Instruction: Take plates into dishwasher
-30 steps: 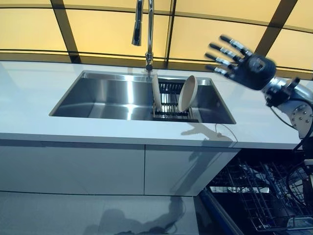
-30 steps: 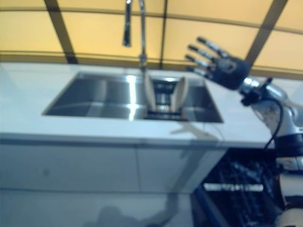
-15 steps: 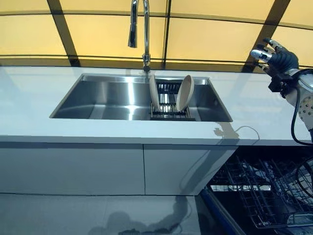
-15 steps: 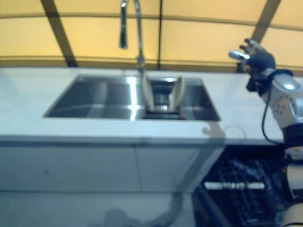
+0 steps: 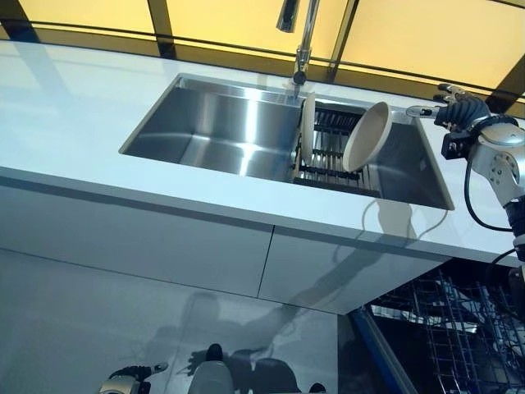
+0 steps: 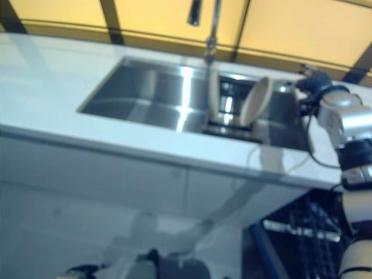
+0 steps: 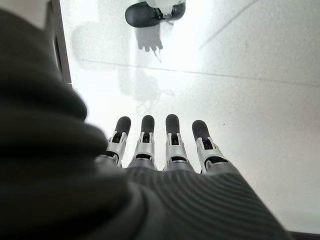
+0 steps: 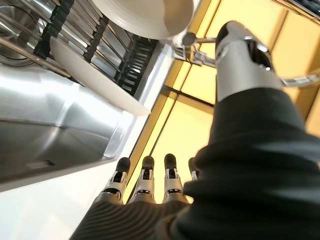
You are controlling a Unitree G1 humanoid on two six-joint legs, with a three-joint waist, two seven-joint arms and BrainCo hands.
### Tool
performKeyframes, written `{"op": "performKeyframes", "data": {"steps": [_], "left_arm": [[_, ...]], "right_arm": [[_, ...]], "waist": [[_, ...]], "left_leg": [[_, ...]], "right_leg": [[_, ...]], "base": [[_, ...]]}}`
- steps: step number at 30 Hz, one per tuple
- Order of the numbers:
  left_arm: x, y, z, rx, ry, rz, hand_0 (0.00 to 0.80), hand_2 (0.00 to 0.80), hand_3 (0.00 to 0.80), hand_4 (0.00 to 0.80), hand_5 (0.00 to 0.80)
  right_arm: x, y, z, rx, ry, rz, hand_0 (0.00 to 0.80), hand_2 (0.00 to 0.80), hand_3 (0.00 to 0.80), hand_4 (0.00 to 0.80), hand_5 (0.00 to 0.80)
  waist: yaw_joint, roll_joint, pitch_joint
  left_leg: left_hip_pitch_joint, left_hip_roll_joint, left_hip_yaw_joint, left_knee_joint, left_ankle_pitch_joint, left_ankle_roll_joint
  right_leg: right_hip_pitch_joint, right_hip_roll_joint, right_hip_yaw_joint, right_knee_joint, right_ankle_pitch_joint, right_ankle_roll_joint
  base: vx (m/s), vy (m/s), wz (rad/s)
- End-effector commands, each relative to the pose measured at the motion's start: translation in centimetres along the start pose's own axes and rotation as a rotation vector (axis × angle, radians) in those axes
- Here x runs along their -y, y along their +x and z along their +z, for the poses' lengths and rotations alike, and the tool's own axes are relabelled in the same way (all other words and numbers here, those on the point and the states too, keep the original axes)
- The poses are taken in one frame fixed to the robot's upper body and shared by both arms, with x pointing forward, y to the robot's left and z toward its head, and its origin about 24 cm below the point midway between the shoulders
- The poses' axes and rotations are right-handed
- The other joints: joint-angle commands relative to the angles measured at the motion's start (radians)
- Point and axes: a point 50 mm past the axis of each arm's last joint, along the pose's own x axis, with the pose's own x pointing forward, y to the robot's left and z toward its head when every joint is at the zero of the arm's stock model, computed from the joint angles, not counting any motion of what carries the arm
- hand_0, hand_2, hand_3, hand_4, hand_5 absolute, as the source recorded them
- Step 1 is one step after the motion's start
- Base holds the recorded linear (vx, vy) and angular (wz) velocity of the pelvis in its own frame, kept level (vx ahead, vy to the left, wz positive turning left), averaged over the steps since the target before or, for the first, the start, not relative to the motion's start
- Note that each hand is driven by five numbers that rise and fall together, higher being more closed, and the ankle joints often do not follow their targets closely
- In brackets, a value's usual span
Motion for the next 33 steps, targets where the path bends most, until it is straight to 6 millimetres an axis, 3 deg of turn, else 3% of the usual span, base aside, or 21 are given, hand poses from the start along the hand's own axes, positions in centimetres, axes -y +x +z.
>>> {"op": "performKeyframes", "data": {"steps": [1,4,6,7,9,10,13,21,33], "left_arm": [[-1.1,0.1,-0.5,0.009,0.078,0.033,0.000,0.000,0.000,0.000,0.000],[-2.0,0.0,-1.0,0.005,0.070,0.066,0.000,0.000,0.000,0.000,0.000],[-2.7,0.1,-1.0,0.003,0.033,0.077,0.000,0.000,0.000,0.000,0.000],[-2.7,0.1,-1.3,-0.005,0.019,0.084,0.000,0.000,0.000,0.000,0.000],[-3.0,0.1,-1.6,-0.023,-0.001,0.094,0.000,0.000,0.000,0.000,0.000],[-2.8,0.1,-1.6,-0.025,0.001,0.081,0.000,0.000,0.000,0.000,0.000],[-1.4,0.1,-1.7,-0.013,0.053,0.031,0.000,0.000,0.000,0.000,0.000],[-0.3,0.1,-3.1,-0.038,0.093,0.013,0.000,0.000,0.000,0.000,0.000],[-0.3,0.1,-2.8,-0.022,0.108,0.016,0.000,0.000,0.000,0.000,0.000]], "right_arm": [[1.5,-0.5,4.8,0.108,-0.074,-0.083,0.000,0.000,0.000,0.000,0.000],[0.9,-0.5,4.9,0.110,-0.040,-0.088,0.000,0.000,0.000,0.000,0.000],[0.7,-0.6,5.4,0.119,-0.019,-0.099,0.000,0.000,0.000,0.000,0.000],[0.7,-0.7,5.5,0.126,0.003,-0.095,0.000,0.000,0.000,0.000,0.000],[0.4,-0.8,5.8,0.123,0.047,-0.092,0.000,0.000,0.000,0.000,0.000],[0.5,-0.8,5.8,0.111,0.056,-0.091,0.000,0.000,0.000,0.000,0.000],[1.2,-0.8,5.7,0.105,0.086,-0.107,0.000,0.000,0.000,0.000,0.000],[1.1,-0.9,5.9,0.076,0.060,-0.119,0.000,0.000,0.000,0.000,0.000],[-0.2,-0.6,4.8,0.057,0.105,-0.077,0.000,0.000,0.000,0.000,0.000]], "waist": [[0.030,-0.005,-0.011],[0.012,-0.003,0.003],[-0.010,0.001,0.019],[-0.006,-0.004,0.015],[-0.014,-0.016,0.008],[-0.011,-0.019,0.006],[-0.006,-0.017,0.001],[-0.011,0.001,-0.022],[-0.013,0.010,-0.004]], "left_leg": [[0.042,0.013,-0.035,-0.045,-0.008,0.029],[0.086,0.017,-0.038,-0.096,0.004,0.034],[0.108,0.023,-0.061,-0.125,0.003,0.035],[0.101,0.030,-0.040,-0.114,0.004,0.038],[0.093,0.033,-0.033,-0.107,0.004,0.024],[0.091,0.040,-0.017,-0.111,0.010,0.016],[0.095,0.049,-0.015,-0.152,0.032,-0.002],[0.123,0.041,-0.012,-0.216,0.049,-0.019],[0.124,0.041,-0.017,-0.219,0.041,-0.016]], "right_leg": [[0.017,-0.053,-0.028,0.114,0.027,0.006],[-0.068,-0.023,0.005,0.190,0.051,0.000],[-0.107,0.014,0.045,0.115,0.048,-0.006],[-0.097,0.015,0.015,0.096,0.045,-0.013],[-0.086,0.049,0.023,0.029,0.050,-0.008],[-0.075,0.049,0.001,0.011,0.055,-0.008],[-0.050,0.066,-0.007,-0.026,0.057,-0.009],[-0.021,0.050,-0.035,-0.060,0.061,0.004],[-0.037,0.039,-0.037,-0.041,0.054,0.007]], "base": [[0.171,0.066,0.00],[0.083,-0.046,0.06],[0.039,-0.163,-0.14],[0.031,-0.161,-0.11],[0.049,-0.169,-0.10],[0.029,-0.105,-0.16],[0.019,-0.055,-0.05],[0.041,0.044,0.01],[0.009,0.010,0.01]]}}
